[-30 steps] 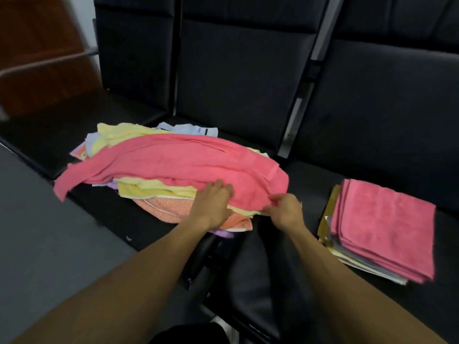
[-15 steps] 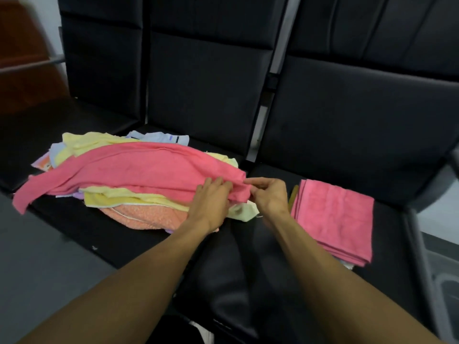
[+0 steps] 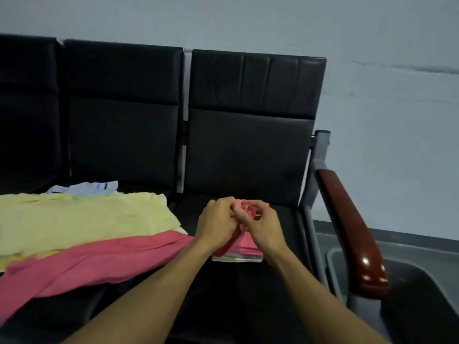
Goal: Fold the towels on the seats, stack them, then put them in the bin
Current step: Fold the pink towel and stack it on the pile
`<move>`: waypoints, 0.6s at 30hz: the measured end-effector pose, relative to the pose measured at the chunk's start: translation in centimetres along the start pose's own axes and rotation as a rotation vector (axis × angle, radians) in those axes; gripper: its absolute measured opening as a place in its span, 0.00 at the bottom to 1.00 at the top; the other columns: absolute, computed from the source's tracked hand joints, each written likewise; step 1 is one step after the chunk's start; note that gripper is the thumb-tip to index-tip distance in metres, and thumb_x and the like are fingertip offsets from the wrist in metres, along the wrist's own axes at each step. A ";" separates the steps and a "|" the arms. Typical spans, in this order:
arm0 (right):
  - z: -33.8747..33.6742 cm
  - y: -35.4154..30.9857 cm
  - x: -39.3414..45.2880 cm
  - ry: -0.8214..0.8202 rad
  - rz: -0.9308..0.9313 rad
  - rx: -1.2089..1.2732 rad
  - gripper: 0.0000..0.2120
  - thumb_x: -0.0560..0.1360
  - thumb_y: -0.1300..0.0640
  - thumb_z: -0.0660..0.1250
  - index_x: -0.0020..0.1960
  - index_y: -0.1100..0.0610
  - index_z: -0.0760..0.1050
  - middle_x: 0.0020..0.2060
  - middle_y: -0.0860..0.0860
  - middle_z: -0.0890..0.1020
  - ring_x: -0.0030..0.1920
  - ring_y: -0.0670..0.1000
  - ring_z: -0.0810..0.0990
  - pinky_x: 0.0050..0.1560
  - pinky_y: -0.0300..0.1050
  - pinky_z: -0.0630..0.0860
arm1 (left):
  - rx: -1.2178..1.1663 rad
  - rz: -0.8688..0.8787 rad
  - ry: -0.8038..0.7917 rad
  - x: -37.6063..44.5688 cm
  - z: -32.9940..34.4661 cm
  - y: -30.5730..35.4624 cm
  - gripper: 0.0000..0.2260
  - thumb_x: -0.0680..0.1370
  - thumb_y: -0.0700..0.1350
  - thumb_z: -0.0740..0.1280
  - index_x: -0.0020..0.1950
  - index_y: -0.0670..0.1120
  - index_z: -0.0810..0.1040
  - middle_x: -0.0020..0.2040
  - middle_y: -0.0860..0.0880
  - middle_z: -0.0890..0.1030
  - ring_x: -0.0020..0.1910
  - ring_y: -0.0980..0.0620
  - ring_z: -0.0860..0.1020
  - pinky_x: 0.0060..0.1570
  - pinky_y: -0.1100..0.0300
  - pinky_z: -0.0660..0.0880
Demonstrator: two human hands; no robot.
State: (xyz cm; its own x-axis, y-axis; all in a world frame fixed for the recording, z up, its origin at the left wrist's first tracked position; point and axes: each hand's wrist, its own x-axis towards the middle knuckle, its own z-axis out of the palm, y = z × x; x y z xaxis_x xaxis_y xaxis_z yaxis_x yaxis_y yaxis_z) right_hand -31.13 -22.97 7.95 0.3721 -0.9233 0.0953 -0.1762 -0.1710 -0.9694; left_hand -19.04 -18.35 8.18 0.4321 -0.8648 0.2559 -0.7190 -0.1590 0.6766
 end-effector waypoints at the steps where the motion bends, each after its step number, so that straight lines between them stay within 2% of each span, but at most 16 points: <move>1: -0.8 1.3 -0.7 0.024 0.001 -0.054 0.09 0.74 0.53 0.75 0.53 0.51 0.82 0.42 0.44 0.85 0.44 0.41 0.83 0.47 0.39 0.81 | -0.026 -0.009 -0.033 -0.6 1.5 0.1 0.12 0.74 0.45 0.72 0.33 0.54 0.72 0.30 0.55 0.77 0.35 0.50 0.78 0.34 0.55 0.70; 3: -1.6 3.8 -1.4 0.116 0.023 -0.099 0.07 0.75 0.59 0.74 0.51 0.51 0.83 0.41 0.45 0.85 0.43 0.42 0.83 0.46 0.42 0.81 | -0.088 -0.045 -0.142 -1.9 3.8 -0.4 0.11 0.76 0.44 0.72 0.35 0.52 0.74 0.30 0.53 0.80 0.33 0.52 0.79 0.35 0.54 0.74; 5: -2.1 6.2 -1.9 0.174 0.112 -0.072 0.10 0.76 0.65 0.70 0.47 0.50 0.83 0.41 0.46 0.85 0.41 0.43 0.83 0.44 0.42 0.81 | -0.160 -0.085 -0.244 -3.0 5.8 -1.4 0.09 0.78 0.44 0.71 0.38 0.50 0.78 0.34 0.50 0.84 0.36 0.53 0.82 0.40 0.55 0.77; 7: -2.0 8.4 -2.1 0.191 0.183 -0.031 0.13 0.76 0.67 0.68 0.45 0.49 0.83 0.40 0.47 0.86 0.41 0.45 0.84 0.44 0.44 0.82 | -0.207 -0.118 -0.275 -3.8 7.2 -2.7 0.08 0.79 0.43 0.71 0.39 0.48 0.81 0.37 0.50 0.85 0.39 0.52 0.83 0.43 0.56 0.77; 9: -1.6 9.6 -2.0 0.194 0.225 0.009 0.14 0.76 0.68 0.68 0.45 0.49 0.83 0.41 0.49 0.86 0.42 0.48 0.85 0.44 0.44 0.82 | -0.240 -0.137 -0.271 -4.1 8.0 -3.9 0.08 0.78 0.42 0.70 0.38 0.46 0.81 0.37 0.49 0.85 0.38 0.53 0.82 0.41 0.58 0.76; 11: -1.3 10.2 -1.5 0.193 0.233 -0.002 0.15 0.76 0.69 0.67 0.46 0.49 0.81 0.42 0.51 0.85 0.40 0.47 0.83 0.38 0.37 0.78 | -0.266 -0.155 -0.234 -4.0 8.6 -5.1 0.09 0.78 0.41 0.70 0.38 0.45 0.81 0.35 0.49 0.84 0.35 0.56 0.80 0.38 0.59 0.74; 13: -1.1 10.6 -0.8 0.174 0.232 -0.040 0.14 0.75 0.69 0.66 0.48 0.50 0.80 0.41 0.53 0.84 0.36 0.46 0.82 0.33 0.32 0.74 | -0.277 -0.178 -0.180 -3.7 9.1 -6.0 0.08 0.79 0.40 0.69 0.39 0.45 0.81 0.34 0.49 0.83 0.33 0.55 0.80 0.37 0.57 0.74; 15: -0.8 10.7 -0.4 0.112 0.242 -0.114 0.12 0.74 0.68 0.66 0.50 0.53 0.80 0.40 0.53 0.84 0.31 0.47 0.80 0.30 0.33 0.73 | -0.284 -0.196 -0.128 -3.2 9.2 -6.1 0.08 0.80 0.40 0.69 0.40 0.44 0.81 0.33 0.51 0.82 0.32 0.54 0.79 0.35 0.58 0.74; 18: -0.5 11.3 0.2 0.011 0.228 -0.336 0.10 0.73 0.68 0.66 0.47 0.56 0.80 0.39 0.50 0.83 0.35 0.44 0.79 0.32 0.28 0.70 | -0.294 -0.209 -0.056 -2.4 9.3 -5.6 0.07 0.80 0.41 0.68 0.42 0.44 0.81 0.35 0.52 0.82 0.35 0.56 0.79 0.38 0.60 0.75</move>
State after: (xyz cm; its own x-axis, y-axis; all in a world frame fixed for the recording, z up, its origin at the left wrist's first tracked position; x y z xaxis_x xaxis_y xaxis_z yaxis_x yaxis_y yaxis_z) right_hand -33.50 -25.23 -2.88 0.2796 -0.9538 -0.1097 -0.5415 -0.0623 -0.8384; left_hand -21.07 -19.83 -2.64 0.5167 -0.8542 0.0579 -0.4272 -0.1986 0.8821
